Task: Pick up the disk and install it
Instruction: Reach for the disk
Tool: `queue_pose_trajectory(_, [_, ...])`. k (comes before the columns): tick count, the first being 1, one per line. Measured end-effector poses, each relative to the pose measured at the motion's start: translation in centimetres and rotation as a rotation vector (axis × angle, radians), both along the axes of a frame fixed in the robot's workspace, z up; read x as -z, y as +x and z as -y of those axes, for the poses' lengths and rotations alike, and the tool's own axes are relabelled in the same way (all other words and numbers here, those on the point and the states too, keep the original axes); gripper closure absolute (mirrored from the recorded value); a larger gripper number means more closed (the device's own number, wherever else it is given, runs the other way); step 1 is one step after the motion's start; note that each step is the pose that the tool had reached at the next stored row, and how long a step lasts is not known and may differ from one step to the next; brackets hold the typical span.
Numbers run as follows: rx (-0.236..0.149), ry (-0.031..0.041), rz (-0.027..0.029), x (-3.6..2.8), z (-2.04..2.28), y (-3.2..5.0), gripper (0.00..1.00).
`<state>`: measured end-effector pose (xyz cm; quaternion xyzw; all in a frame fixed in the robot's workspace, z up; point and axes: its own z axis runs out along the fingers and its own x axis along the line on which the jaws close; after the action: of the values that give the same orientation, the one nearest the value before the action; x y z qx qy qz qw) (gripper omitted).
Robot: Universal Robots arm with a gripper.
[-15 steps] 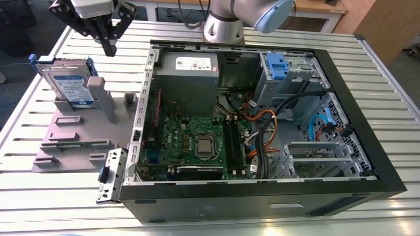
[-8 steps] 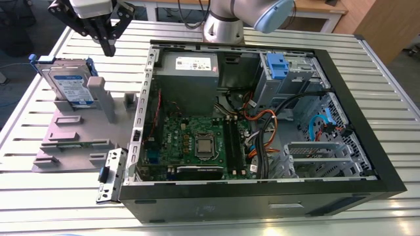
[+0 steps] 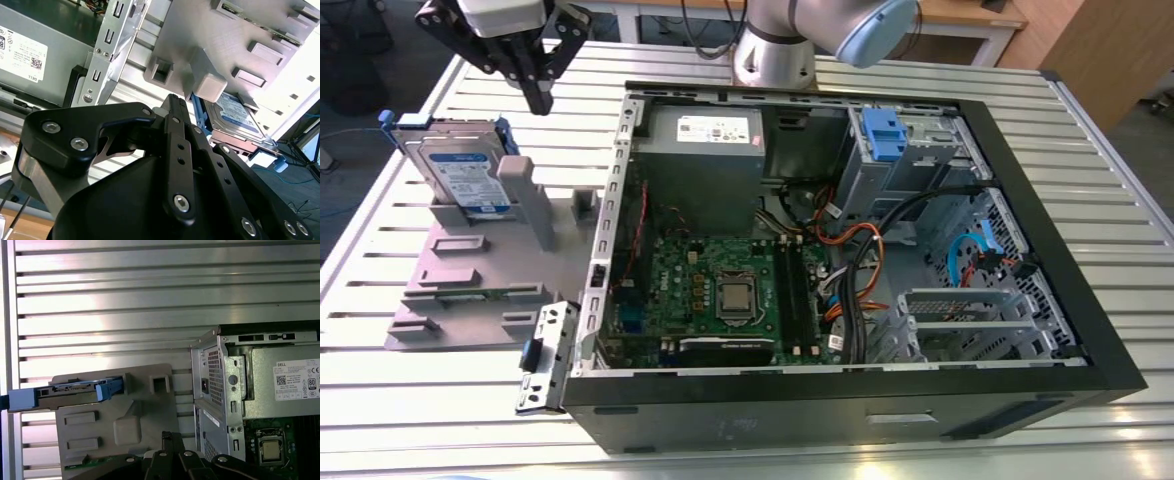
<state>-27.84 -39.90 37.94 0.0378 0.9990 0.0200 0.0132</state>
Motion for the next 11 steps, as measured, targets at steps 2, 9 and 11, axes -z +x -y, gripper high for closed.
queue_pose_trajectory(2, [0.0,0.0,-0.0001,0.0,0.0,-0.05,0.89])
queue_pose_trajectory(9, [0.0,0.0,-0.0001,0.01,0.0,-0.22,0.89])
queue_pose_trajectory(11, [0.0,0.0,0.0,0.01,0.0,-0.27,0.89])
